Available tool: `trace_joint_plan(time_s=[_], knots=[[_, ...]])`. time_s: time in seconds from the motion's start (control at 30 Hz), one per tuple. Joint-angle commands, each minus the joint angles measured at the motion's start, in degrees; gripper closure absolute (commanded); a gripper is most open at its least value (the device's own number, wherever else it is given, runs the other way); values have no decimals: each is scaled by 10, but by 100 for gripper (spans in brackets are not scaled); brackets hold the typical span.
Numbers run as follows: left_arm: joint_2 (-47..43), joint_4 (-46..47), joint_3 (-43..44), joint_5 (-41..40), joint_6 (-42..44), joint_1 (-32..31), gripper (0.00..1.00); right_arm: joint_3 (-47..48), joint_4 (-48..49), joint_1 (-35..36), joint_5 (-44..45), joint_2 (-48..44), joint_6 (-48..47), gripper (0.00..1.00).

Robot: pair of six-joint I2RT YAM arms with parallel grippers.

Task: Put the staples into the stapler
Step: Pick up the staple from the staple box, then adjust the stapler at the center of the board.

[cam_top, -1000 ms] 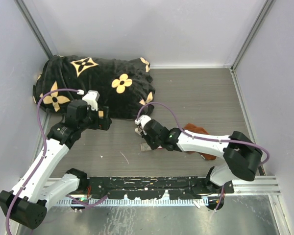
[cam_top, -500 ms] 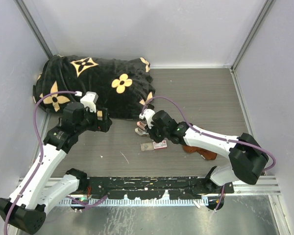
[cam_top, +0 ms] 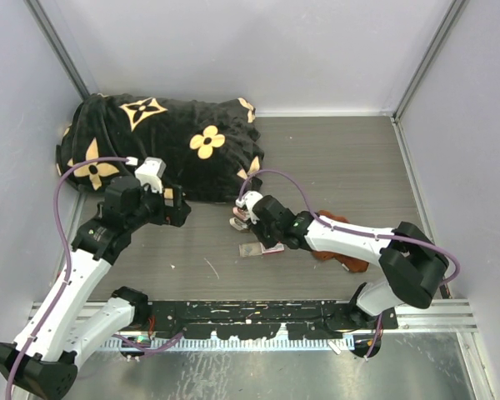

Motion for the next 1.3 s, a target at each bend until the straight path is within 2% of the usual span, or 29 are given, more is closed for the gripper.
trace_joint_plan(time_s=[0.0, 0.1, 0.27, 0.47, 0.6, 0.83, 1.07, 1.27], knots=[[5, 26, 1, 15, -20, -4, 2, -1, 2, -2, 84, -20, 84, 75], [16, 30, 4, 31, -52, -5, 0, -18, 6, -2, 63, -39, 94, 75], [54, 109, -32, 77, -164, -24, 6, -51, 7, -1, 61, -60, 108, 75], [132, 255, -69, 4, -264, -113, 7, -66, 41, -1, 60, -78, 140, 75], [199, 346, -76, -16, -311, -146, 7, -74, 53, -1, 50, -86, 144, 75], [325, 386, -56, -34, -319, -155, 8, -92, 74, -1, 46, -109, 142, 75], [388, 391, -36, -26, -316, -164, 12, -108, 91, -1, 43, -115, 142, 75], [415, 382, -23, -17, -301, -167, 32, -115, 101, -1, 41, -115, 140, 75]])
